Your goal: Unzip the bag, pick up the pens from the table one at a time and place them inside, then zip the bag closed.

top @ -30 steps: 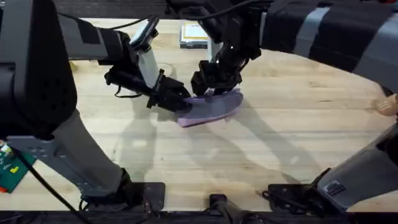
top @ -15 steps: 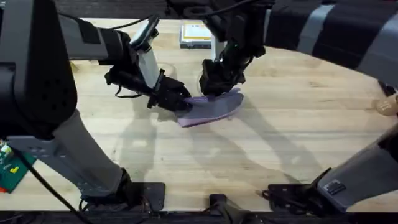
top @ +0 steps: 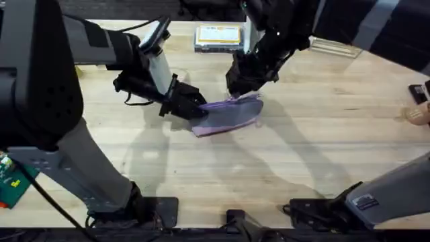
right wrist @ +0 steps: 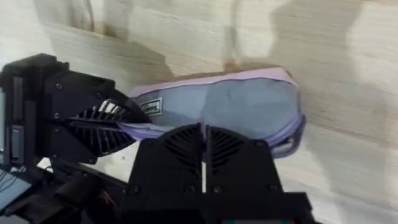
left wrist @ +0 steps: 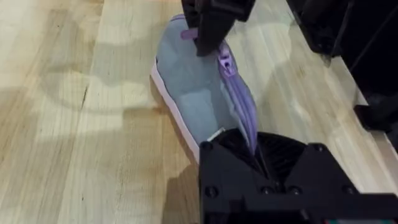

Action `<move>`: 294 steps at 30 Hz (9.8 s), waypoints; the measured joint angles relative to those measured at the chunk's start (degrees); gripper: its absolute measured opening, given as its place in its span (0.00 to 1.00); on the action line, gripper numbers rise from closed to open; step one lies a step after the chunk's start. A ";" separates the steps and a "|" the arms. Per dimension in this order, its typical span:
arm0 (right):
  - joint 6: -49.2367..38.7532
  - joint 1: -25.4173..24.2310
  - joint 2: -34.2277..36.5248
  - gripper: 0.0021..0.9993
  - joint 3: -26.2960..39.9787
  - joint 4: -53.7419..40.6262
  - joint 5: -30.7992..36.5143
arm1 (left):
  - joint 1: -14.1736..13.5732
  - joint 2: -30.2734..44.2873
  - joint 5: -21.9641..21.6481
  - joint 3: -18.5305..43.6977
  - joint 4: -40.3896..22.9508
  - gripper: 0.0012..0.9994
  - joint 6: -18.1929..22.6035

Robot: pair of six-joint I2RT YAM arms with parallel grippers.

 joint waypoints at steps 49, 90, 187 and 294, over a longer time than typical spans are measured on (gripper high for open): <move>-32.32 -16.29 -11.37 1.00 0.35 1.50 -13.30 | 0.01 0.02 -0.87 0.00 0.00 0.04 0.02; -86.10 -13.96 -11.37 1.00 0.35 4.39 -13.94 | 0.01 0.02 -0.87 0.00 0.00 0.04 0.02; -88.03 -10.97 8.15 0.46 0.44 -7.15 -28.28 | 0.02 0.02 -0.89 0.00 -0.02 0.04 0.01; -88.33 -34.42 -5.76 0.87 2.80 -17.66 -23.30 | -0.15 0.02 -0.41 0.00 -0.02 0.04 0.02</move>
